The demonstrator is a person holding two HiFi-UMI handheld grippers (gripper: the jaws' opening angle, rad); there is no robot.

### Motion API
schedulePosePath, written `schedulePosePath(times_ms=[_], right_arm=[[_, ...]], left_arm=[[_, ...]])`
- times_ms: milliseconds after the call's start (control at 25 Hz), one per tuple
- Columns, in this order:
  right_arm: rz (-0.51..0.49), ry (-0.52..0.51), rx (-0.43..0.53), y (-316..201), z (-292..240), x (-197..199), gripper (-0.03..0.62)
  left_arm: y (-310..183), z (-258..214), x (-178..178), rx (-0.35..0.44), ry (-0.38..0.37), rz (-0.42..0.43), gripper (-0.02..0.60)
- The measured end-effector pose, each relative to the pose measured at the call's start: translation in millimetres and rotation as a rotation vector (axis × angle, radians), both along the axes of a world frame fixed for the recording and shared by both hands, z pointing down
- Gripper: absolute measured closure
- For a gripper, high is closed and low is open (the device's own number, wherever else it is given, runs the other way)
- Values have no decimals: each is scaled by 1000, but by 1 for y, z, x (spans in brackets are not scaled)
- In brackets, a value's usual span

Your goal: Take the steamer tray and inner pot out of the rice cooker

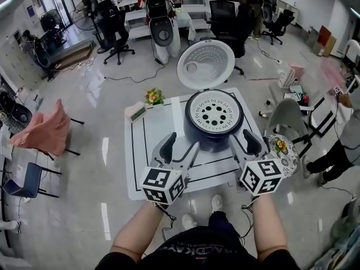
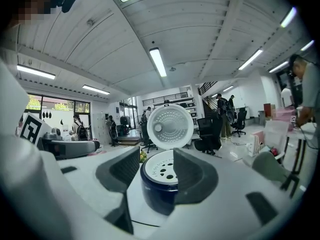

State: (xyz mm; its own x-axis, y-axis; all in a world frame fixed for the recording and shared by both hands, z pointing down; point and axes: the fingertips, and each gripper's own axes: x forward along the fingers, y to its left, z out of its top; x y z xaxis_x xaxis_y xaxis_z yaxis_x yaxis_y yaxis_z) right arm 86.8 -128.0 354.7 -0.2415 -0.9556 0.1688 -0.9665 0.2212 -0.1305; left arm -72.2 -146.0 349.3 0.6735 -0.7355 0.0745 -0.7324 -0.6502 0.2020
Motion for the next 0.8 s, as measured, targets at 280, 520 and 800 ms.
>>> schedulePosePath(times_ms=[280, 520, 800], right_arm=[[9, -24, -18, -29, 7, 15, 401], [-4, -27, -41, -68, 15, 36, 402], [-10, -19, -91, -114, 37, 69, 401]], left_arm=[[-22, 1, 5, -5, -13, -24, 284], [-57, 7, 19, -26, -24, -63, 284], [-100, 25, 49, -67, -39, -86, 284]])
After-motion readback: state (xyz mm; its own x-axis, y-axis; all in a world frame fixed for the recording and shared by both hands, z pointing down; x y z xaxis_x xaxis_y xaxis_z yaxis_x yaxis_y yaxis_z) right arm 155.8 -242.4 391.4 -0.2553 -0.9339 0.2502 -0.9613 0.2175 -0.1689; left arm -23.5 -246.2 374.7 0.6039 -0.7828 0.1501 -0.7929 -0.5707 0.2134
